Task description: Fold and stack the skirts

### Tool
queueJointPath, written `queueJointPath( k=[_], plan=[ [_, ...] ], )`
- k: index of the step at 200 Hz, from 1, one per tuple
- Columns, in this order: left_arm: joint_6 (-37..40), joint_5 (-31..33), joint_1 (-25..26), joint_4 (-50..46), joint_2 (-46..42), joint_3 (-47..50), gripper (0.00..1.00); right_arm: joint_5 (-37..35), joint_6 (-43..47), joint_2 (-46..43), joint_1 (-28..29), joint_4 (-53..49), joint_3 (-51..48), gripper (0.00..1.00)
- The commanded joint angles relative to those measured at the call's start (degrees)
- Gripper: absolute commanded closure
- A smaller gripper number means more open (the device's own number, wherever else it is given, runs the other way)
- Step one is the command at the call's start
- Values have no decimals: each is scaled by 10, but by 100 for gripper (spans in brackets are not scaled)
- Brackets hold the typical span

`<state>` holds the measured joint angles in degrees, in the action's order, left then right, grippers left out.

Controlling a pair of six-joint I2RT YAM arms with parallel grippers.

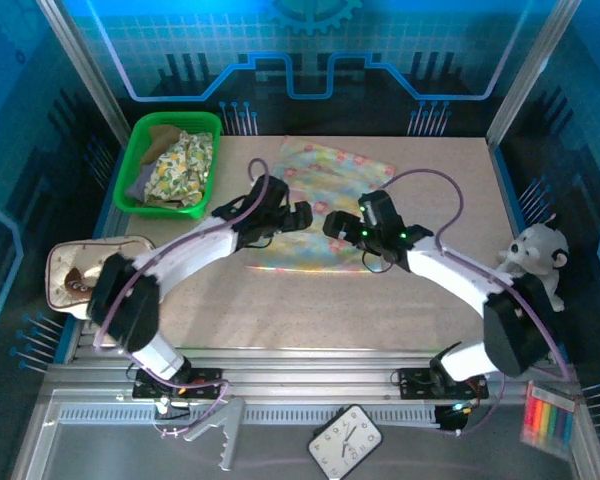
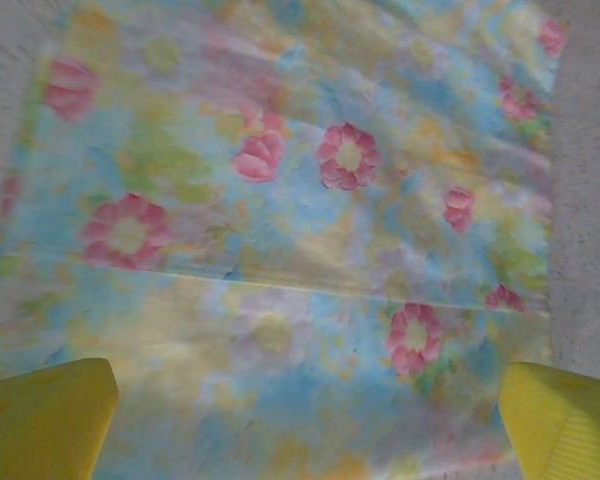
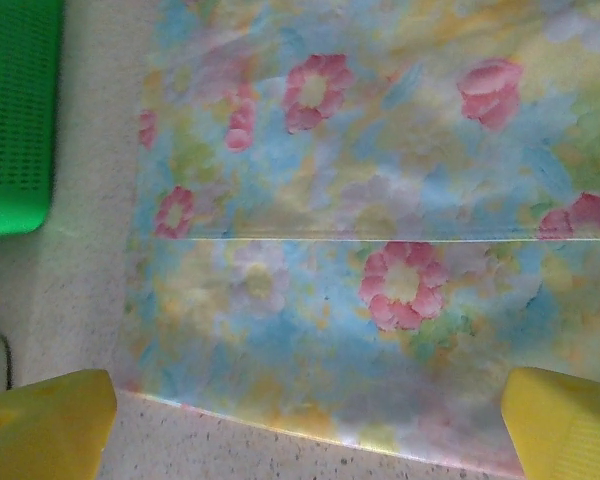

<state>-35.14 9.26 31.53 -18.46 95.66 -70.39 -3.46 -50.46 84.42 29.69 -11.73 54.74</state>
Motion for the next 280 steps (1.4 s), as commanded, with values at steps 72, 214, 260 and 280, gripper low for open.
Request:
queueJointPath(
  k=[72,214,260,280],
  plan=[
    [-203,-201,-90,42,81,160,1,62,-90,116,-20,-32,-32,1],
    [-209,-136,-95,57,-232,320,1,-2,-151,-141,-23,5,-195,1],
    [-277,-93,-133,-67,-353,377,1,85,-92,-154,-43,106,-225,2],
    [-304,-142,-148,-79,-362,407,7,112,-59,-111,-37,107,-184,2]
  ],
)
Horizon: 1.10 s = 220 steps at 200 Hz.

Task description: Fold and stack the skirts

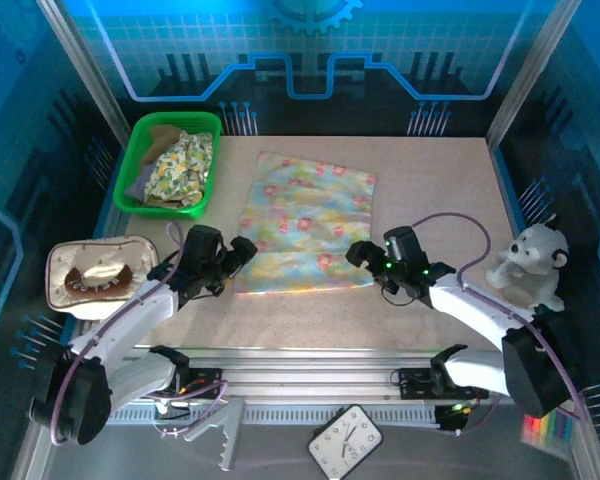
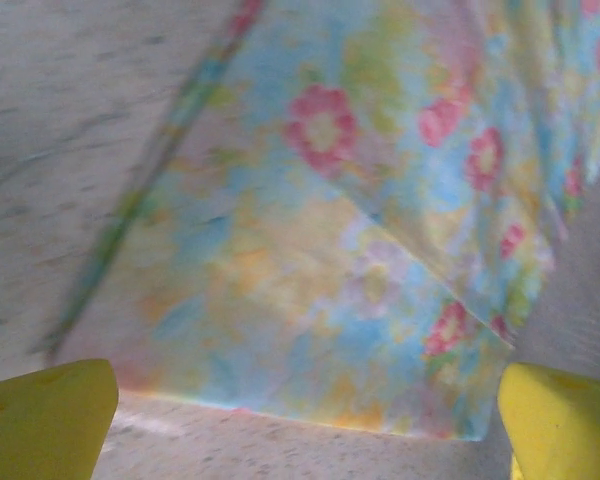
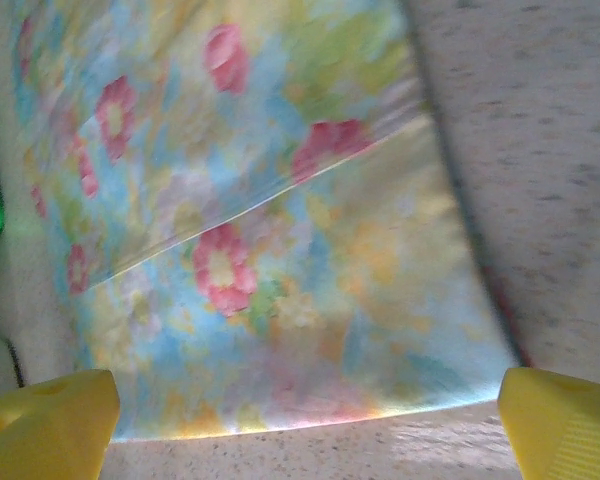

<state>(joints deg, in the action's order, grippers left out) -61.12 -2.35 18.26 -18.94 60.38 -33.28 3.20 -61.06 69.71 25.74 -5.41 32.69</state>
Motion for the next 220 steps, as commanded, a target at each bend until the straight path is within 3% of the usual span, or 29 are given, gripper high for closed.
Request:
queueJointPath(
  k=[1,25,55,141,178,220],
  plan=[
    [-45,-28,-16,-74,-10,37,7,45,47,38,4,42,39,3],
    [-65,-69,-15,-78,4,55,31,14,37,88,13,3,80,2],
    [-72,-62,-17,-47,29,66,47,45,11,146,16,30,90,3],
    [-46,-45,-18,70,134,37,53,35,-6,138,23,47,63,4],
    [-24,-40,-18,81,141,20,71,24,-7,124,23,44,50,4],
    [6,-10,-16,13,91,-4,82,15,-8,111,22,33,42,4]
  ],
)
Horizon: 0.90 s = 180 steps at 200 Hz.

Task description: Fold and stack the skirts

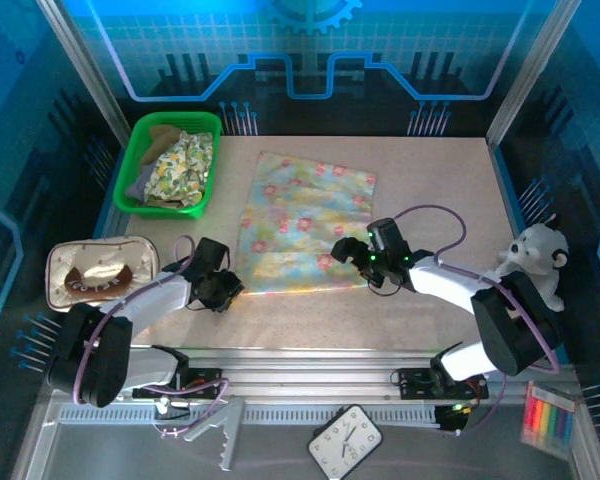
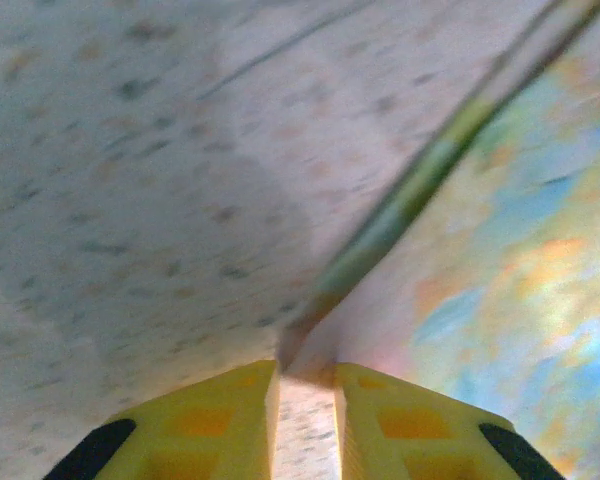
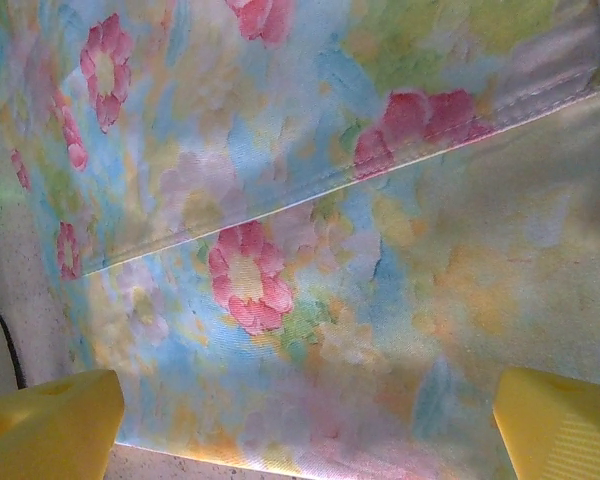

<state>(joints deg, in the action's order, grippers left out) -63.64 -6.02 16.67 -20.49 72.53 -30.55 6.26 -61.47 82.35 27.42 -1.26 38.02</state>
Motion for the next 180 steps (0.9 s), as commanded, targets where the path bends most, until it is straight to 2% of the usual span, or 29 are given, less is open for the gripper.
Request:
queueJointPath(
  k=[1,62,98,105,112,127,155,180],
  plan=[
    [32,27,0,28,-32,-32,83,-15,-4,-15,5,-9,-12,4],
    [31,40,1,-30,-71,-41,100,-24,-21,-45,-6,-38,-38,3],
    [26,26,1,-38,-61,-47,100,-3,-64,-57,-24,-46,-67,6],
    [26,23,1,-38,-59,-46,100,1,-73,-62,-27,-37,-76,9],
    [25,21,1,-38,-57,-44,100,2,-83,-66,-28,-31,-83,19],
    [25,20,2,-39,-54,-39,100,-8,-102,-79,-28,-31,-95,30],
    [20,23,2,-40,-52,-31,100,-54,-121,-112,-29,-73,-108,33],
    [19,25,2,-39,-52,-31,100,-44,-107,-123,-32,-70,-114,36]
  ],
)
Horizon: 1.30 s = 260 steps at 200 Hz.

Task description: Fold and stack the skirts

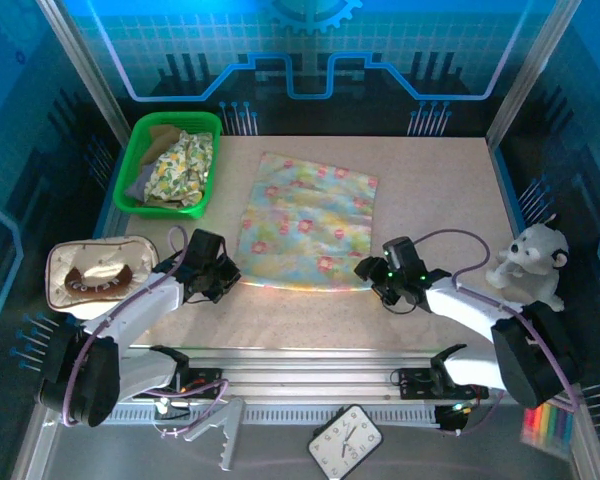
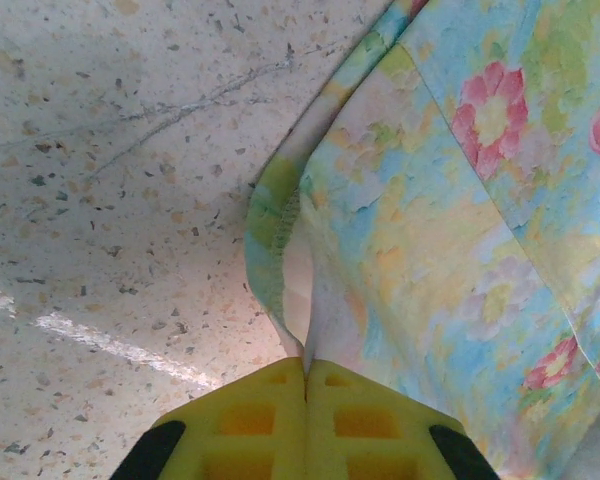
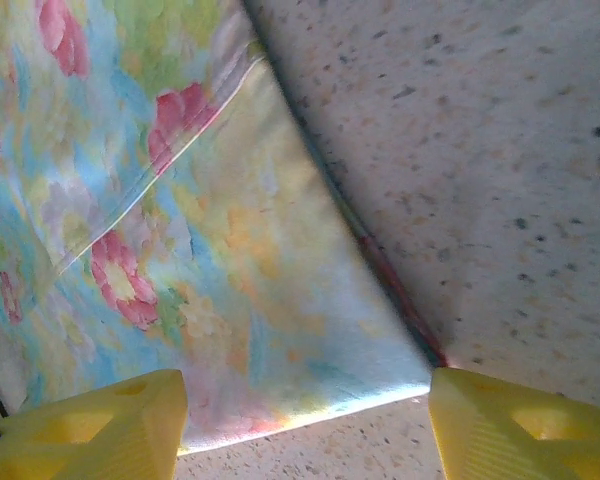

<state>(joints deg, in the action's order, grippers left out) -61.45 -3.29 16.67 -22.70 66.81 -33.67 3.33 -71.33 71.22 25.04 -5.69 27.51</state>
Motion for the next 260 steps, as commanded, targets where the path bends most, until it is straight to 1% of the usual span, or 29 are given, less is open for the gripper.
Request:
queueJointPath(
  k=[1,20,40,67,123,165,205,240,260],
  plan=[
    [-3,-2,2,-17,5,0,100,-15,-7,-12,-9,-26,-9,36],
    [0,-1,2,-17,6,-1,100,-5,-4,-2,-9,-14,-9,39],
    [0,-2,2,-18,7,0,100,6,-4,12,-8,19,-13,43],
    [-2,-3,2,-15,6,4,100,-2,-5,25,-8,26,-11,47],
    [-3,-6,2,-10,9,7,100,-18,-12,26,-4,-9,-10,46],
    [-2,-8,2,-8,11,4,100,-14,-11,30,-2,26,-19,49],
    [-4,-9,3,-9,10,10,100,-11,-16,40,-1,108,-31,58],
    [-5,-8,2,-8,5,13,100,-19,-1,21,1,119,-34,65],
    [-5,-8,2,-8,6,14,100,-25,-4,10,2,124,-42,66]
  ],
)
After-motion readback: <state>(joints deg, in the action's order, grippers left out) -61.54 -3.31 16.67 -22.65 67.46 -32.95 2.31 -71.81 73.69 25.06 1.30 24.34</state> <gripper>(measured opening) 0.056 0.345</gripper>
